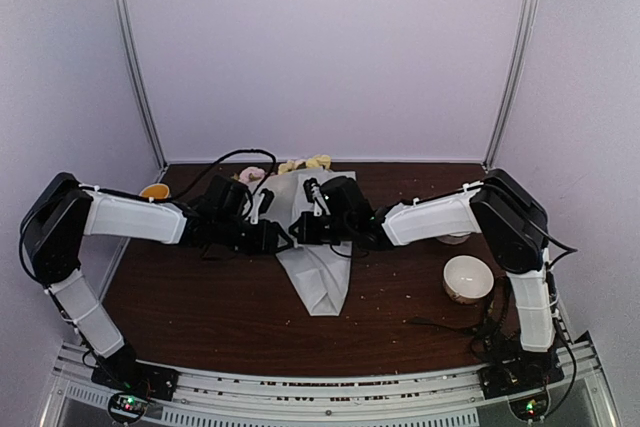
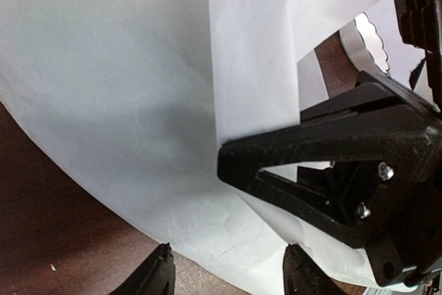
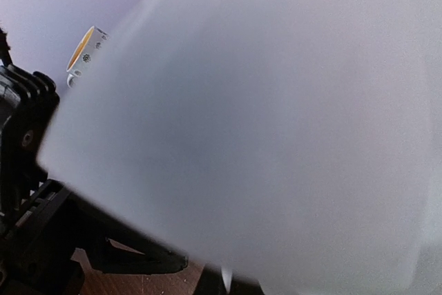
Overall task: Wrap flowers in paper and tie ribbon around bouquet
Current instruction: Fold the two-thirds-folded wrapping paper at the center of the board, then pass from the right arm to the left
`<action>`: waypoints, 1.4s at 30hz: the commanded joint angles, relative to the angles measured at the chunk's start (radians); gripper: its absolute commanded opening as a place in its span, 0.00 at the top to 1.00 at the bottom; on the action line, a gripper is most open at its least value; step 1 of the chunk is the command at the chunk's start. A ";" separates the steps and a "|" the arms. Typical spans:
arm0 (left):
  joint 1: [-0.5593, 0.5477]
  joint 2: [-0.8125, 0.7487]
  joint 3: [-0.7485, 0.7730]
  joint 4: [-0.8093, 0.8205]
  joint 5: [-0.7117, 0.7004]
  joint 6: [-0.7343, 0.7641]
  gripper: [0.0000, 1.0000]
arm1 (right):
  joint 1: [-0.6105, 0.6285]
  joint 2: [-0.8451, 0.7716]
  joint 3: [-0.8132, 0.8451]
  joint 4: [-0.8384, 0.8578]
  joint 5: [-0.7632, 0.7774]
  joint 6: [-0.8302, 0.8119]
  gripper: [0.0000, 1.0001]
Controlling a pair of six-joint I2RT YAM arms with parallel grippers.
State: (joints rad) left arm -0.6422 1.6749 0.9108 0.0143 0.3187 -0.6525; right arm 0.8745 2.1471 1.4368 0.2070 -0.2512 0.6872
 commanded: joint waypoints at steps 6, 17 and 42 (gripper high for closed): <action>0.003 -0.047 -0.020 0.128 0.002 0.027 0.48 | 0.003 -0.053 -0.006 0.015 0.000 -0.001 1.00; 0.002 -0.044 0.025 0.070 0.005 0.084 0.46 | 0.005 -0.049 -0.003 0.014 0.001 0.002 1.00; -0.019 0.060 0.096 0.073 0.065 0.118 0.43 | 0.011 -0.029 0.032 -0.004 -0.003 -0.005 1.00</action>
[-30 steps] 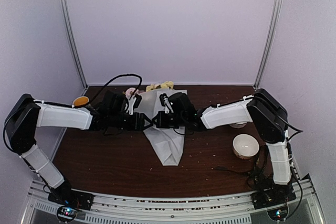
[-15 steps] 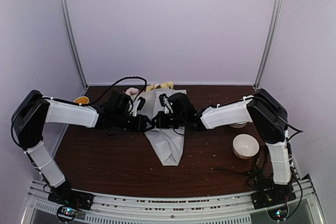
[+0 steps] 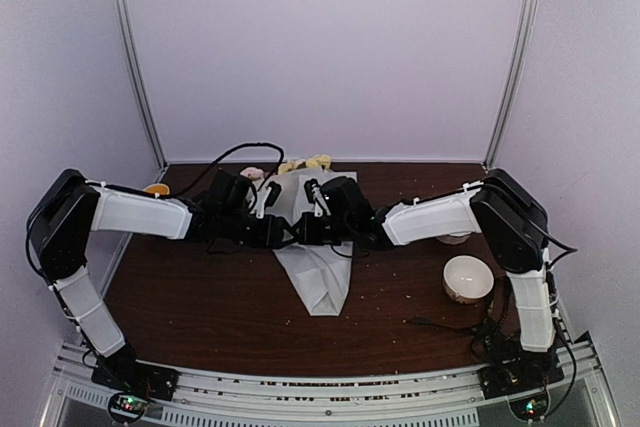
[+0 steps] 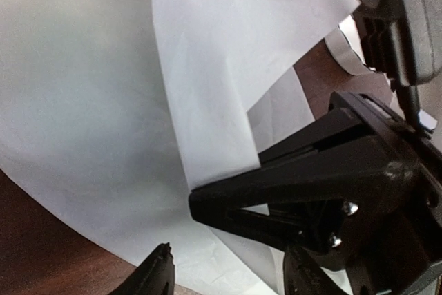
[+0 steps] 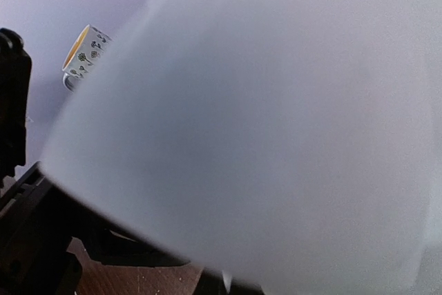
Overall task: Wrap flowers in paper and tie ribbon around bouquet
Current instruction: Pass from the right arm to the left
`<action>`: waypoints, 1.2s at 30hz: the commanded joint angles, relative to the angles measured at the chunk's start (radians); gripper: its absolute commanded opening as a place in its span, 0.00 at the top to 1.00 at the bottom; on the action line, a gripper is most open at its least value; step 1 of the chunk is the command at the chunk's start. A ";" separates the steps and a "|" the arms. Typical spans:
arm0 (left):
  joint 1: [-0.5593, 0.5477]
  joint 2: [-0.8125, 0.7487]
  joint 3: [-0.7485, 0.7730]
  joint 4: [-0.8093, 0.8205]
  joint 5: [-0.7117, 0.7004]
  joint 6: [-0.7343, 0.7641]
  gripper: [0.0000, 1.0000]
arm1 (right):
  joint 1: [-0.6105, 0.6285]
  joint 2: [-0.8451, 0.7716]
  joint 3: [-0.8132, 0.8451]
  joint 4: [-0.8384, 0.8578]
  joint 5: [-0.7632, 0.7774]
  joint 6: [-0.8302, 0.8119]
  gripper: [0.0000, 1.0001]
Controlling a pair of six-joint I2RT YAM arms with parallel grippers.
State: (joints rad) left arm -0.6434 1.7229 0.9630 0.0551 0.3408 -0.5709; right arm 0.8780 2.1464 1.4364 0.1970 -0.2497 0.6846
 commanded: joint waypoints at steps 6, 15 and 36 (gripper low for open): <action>-0.022 0.017 0.047 0.024 0.040 0.044 0.55 | 0.008 -0.027 0.038 0.003 -0.004 -0.005 1.00; -0.024 0.053 0.085 -0.057 -0.012 0.058 0.55 | 0.007 -0.025 0.043 0.001 -0.006 -0.006 1.00; -0.029 0.051 0.068 -0.031 0.007 0.056 1.00 | 0.009 -0.030 0.036 -0.001 -0.003 -0.010 1.00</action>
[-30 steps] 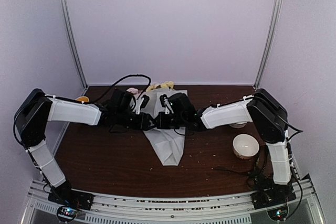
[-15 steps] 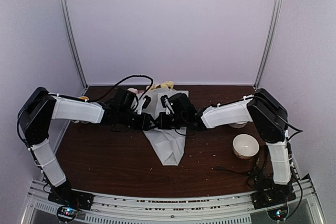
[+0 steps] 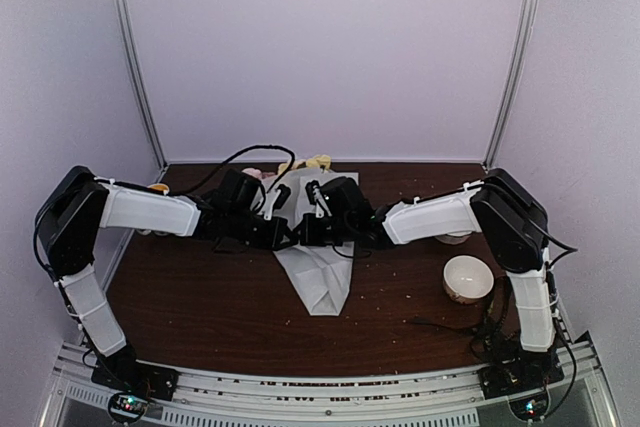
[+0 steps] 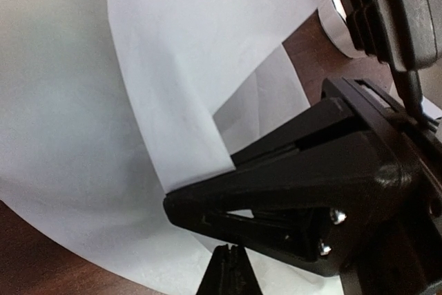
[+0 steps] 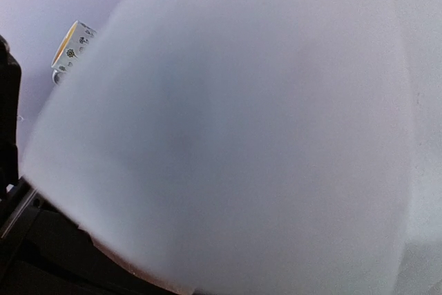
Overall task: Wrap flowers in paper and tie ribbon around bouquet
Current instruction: Pass from the right arm to the left, then press the fold line on the 2/3-folded wrapping paper.
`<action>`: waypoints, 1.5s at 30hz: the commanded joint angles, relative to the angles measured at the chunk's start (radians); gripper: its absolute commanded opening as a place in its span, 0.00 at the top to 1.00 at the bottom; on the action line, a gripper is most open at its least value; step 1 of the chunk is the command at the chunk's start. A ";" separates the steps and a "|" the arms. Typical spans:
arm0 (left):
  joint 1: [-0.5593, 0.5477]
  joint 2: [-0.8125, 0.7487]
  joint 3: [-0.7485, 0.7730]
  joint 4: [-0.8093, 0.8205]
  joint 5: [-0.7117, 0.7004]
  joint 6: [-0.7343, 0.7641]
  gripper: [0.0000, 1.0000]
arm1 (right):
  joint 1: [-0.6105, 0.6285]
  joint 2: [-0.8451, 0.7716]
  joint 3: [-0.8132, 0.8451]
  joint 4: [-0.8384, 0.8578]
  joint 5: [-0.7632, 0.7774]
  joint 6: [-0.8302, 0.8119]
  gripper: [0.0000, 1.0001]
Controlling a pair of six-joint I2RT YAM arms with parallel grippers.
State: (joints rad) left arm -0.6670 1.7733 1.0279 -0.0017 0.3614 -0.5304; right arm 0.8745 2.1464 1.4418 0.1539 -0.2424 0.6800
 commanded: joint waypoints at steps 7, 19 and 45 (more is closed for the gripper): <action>0.002 0.000 -0.009 -0.025 -0.117 0.037 1.00 | 0.010 -0.089 0.027 -0.023 -0.026 -0.091 0.74; 0.025 0.025 -0.069 0.052 -0.142 0.032 1.00 | 0.030 -0.250 -0.188 -0.150 -0.062 -0.250 0.70; 0.048 0.065 -0.116 0.165 -0.151 0.032 1.00 | 0.184 -0.320 -0.432 -0.452 -0.015 -0.561 0.88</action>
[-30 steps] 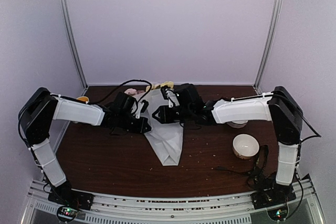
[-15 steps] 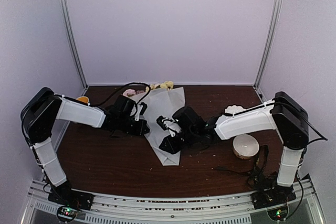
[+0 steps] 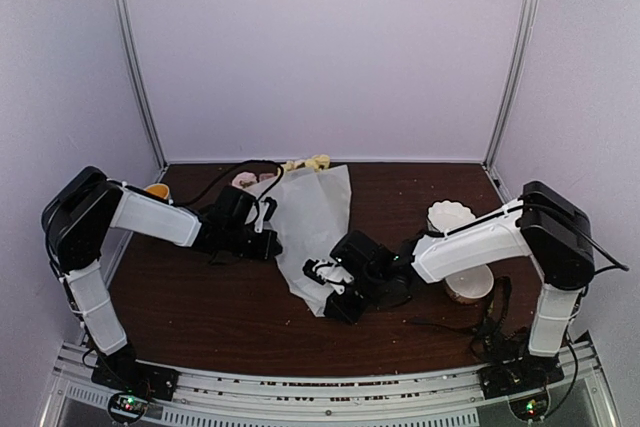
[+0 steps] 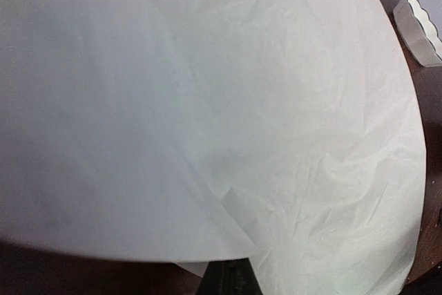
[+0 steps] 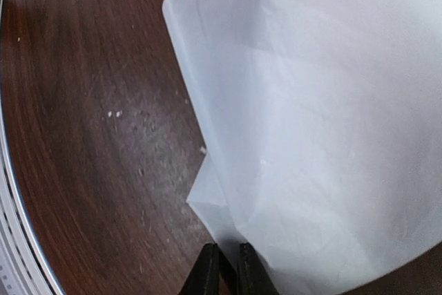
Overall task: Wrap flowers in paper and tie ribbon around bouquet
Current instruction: Press the fold line on the 2/3-folded wrapping paper.
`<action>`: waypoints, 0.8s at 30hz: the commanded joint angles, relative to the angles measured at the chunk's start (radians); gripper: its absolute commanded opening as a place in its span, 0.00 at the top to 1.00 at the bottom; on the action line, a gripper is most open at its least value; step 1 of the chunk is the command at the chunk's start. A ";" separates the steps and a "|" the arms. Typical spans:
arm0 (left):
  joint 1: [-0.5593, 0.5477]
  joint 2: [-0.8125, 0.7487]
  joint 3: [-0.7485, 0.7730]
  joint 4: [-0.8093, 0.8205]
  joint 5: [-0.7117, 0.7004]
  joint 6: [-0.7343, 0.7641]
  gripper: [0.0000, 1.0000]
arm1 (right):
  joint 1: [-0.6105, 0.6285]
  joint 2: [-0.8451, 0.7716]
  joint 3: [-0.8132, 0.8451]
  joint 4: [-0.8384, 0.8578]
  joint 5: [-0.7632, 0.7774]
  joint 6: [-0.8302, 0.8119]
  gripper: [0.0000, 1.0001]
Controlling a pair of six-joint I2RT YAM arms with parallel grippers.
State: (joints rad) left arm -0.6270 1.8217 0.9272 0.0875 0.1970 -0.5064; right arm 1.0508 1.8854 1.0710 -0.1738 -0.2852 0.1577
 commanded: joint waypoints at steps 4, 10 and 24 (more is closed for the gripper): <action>0.009 0.021 -0.025 0.093 0.021 0.001 1.00 | 0.008 -0.164 -0.060 -0.123 -0.032 -0.045 0.88; 0.008 0.028 -0.040 0.115 0.037 -0.009 1.00 | -0.005 -0.080 0.109 -0.082 -0.012 -0.038 0.87; 0.008 0.028 -0.037 0.109 0.015 -0.007 1.00 | 0.035 0.155 0.253 -0.188 0.059 -0.101 0.91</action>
State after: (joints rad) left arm -0.6262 1.8408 0.8936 0.1658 0.2276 -0.5182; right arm 1.0641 2.0731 1.4040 -0.3122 -0.2176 0.0917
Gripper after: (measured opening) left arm 0.006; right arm 0.103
